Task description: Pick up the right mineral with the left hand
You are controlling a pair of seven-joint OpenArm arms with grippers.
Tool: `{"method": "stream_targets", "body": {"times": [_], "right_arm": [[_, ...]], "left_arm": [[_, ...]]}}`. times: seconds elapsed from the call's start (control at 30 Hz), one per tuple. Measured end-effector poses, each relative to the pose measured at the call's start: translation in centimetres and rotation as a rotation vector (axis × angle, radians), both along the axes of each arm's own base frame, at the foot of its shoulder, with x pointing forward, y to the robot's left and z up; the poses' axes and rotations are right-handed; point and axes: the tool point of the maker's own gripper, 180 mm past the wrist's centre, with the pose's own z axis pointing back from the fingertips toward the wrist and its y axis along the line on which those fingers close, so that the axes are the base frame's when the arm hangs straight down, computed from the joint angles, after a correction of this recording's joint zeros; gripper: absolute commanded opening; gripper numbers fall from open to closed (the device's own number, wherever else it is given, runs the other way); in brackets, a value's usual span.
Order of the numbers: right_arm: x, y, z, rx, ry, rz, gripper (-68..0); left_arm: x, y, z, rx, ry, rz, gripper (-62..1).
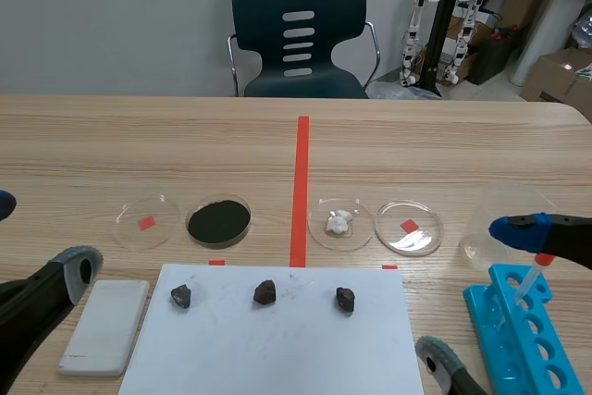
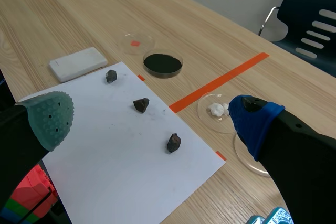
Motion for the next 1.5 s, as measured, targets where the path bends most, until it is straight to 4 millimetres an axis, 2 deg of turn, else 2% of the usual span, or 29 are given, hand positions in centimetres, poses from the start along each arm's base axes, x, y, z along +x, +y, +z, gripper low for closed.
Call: {"method": "stream_targets", "body": {"times": [0.53, 0.6, 0.77, 1.1, 1.33, 1.5], "right_arm": [[0.0, 0.0, 0.0, 0.000, 0.000, 0.000, -5.4], [0.0, 0.0, 0.0, 0.000, 0.000, 0.000, -5.4], [0.0, 0.0, 0.0, 0.000, 0.000, 0.000, -5.4], [0.0, 0.0, 0.0, 0.000, 0.000, 0.000, -5.4], [0.0, 0.0, 0.0, 0.000, 0.000, 0.000, -5.4], [0.0, 0.0, 0.0, 0.000, 0.000, 0.000, -5.4]], "left_arm": [[0.0, 0.0, -0.2, 0.005, 0.007, -0.001, 1.4], [-0.1, 0.0, -0.6, 0.017, 0.028, -0.003, 1.4], [0.4, -0.2, -3.2, 0.120, 0.147, -0.026, 1.4], [3.2, -3.4, -6.7, 0.226, 0.285, -0.005, 1.4], [4.0, -7.6, -8.1, 0.231, 0.378, -0.011, 1.4], [4.4, -9.6, -9.5, 0.244, 0.445, 0.013, 1.4]]}}
